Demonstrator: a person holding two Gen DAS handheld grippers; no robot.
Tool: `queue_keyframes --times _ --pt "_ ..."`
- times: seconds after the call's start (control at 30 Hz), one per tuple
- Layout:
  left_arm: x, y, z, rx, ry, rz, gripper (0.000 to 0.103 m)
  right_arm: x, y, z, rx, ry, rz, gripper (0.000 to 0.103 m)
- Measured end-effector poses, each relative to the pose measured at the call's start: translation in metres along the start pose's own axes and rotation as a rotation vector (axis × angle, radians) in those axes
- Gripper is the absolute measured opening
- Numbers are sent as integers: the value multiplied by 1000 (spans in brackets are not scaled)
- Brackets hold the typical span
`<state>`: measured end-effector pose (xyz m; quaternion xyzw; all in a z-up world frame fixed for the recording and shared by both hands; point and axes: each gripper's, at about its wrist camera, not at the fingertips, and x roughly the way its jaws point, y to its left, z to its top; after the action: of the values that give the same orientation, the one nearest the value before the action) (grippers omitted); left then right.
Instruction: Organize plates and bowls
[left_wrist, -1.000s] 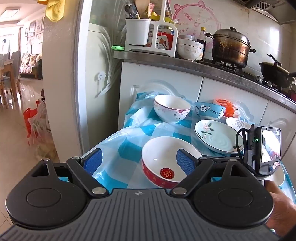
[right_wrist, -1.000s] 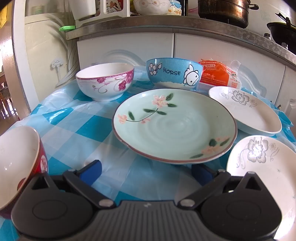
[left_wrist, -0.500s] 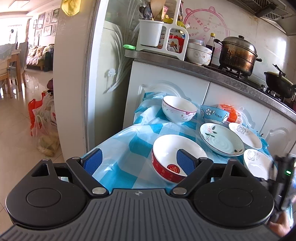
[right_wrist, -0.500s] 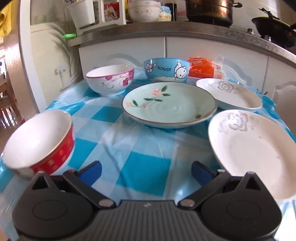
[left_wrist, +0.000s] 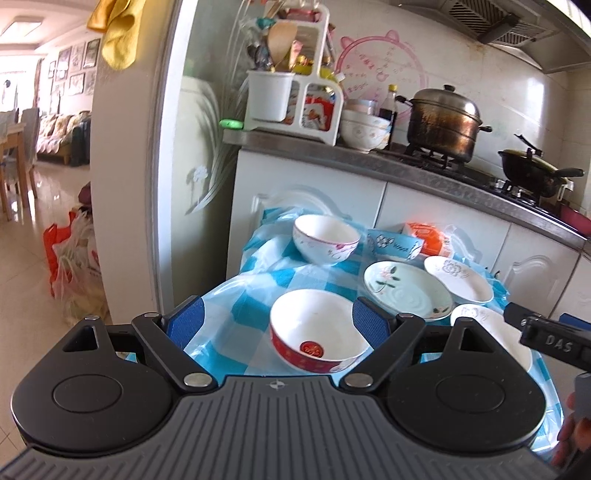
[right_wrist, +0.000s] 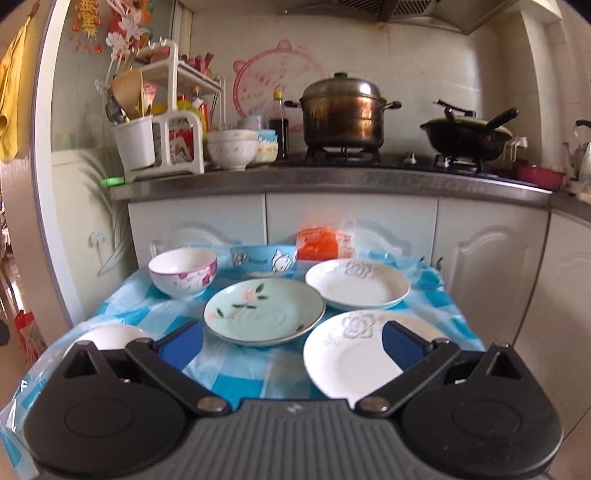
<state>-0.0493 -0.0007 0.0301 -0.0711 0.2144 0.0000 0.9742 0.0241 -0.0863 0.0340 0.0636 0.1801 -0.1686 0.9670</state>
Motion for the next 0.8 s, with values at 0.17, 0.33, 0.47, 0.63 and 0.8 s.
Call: queue_keyframes --times 0.17,0.33,0.47,0.63,0.8 --pt "-10 -6 2 33 -31 -13 103 -25 -13 8 47 -28 -9 102" --pt "-20 -11 1 54 -57 -29 103 -46 -18 11 49 -59 -23 102" --pt "-25 -14 -2 76 -69 -34 103 -57 -17 14 36 -81 -28 102" --pt "-30 -15 -3 95 -80 -49 103 -70 -16 15 42 -104 -18 102" --pt "-37 -18 -5 118 -91 -58 103 -78 -12 17 43 -117 0 102"
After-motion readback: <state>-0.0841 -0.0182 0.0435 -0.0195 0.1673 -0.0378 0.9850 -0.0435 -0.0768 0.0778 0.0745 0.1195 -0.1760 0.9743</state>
